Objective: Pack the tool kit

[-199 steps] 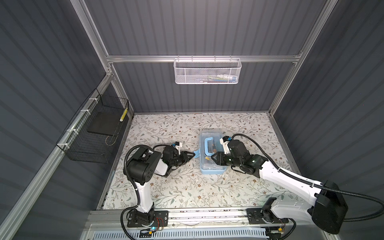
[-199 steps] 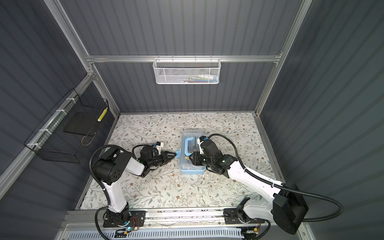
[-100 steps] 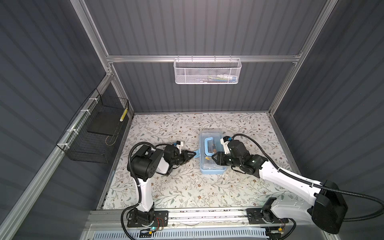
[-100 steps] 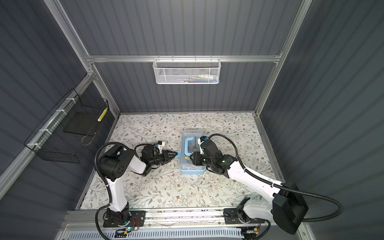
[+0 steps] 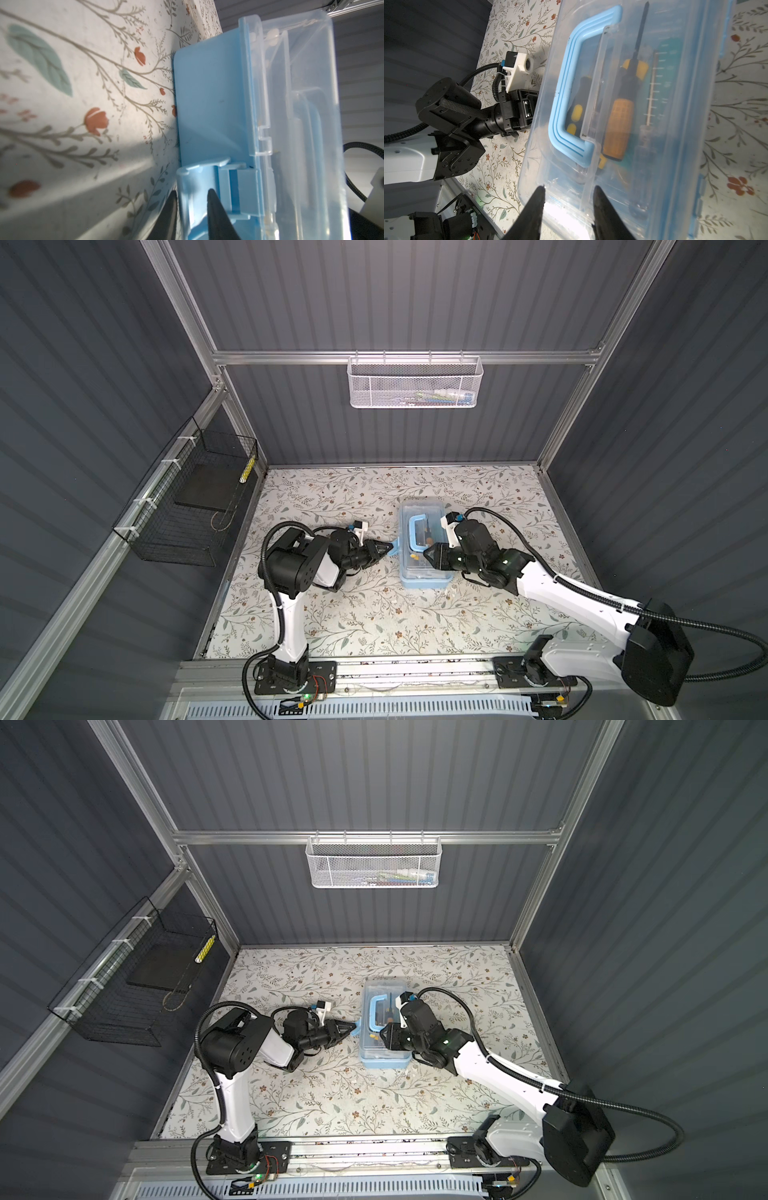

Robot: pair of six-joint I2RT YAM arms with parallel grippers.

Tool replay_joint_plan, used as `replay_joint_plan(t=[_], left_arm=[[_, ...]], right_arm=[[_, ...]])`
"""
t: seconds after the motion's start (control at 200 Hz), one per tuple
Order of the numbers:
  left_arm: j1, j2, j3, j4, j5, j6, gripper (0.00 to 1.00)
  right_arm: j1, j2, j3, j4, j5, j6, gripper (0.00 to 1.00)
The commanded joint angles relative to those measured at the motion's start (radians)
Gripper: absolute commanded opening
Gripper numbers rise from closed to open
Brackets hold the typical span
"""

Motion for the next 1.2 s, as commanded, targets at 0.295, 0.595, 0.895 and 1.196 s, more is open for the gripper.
replay_joint_plan(t=[0.295,0.595,0.895,1.196], left_arm=[[0.005,0.004,0.001,-0.011,0.017,-0.004,0.2],[0.005,-0.054,-0.005,-0.058,0.008,0.009,0.18],[0.004,-0.16,0.011,-0.223,-0.011,0.087,0.18],[0.003,-0.226,0.032,-0.341,-0.023,0.14,0.19]], right_arm=[[-0.013,0.015,-0.009,-0.024,0.022,0.008,0.4],[-0.019,0.036,-0.001,-0.027,0.023,0.005,0.4],[-0.019,0.071,0.057,-0.033,0.001,-0.014,0.4],[-0.014,0.164,0.108,-0.008,-0.059,-0.027,0.39]])
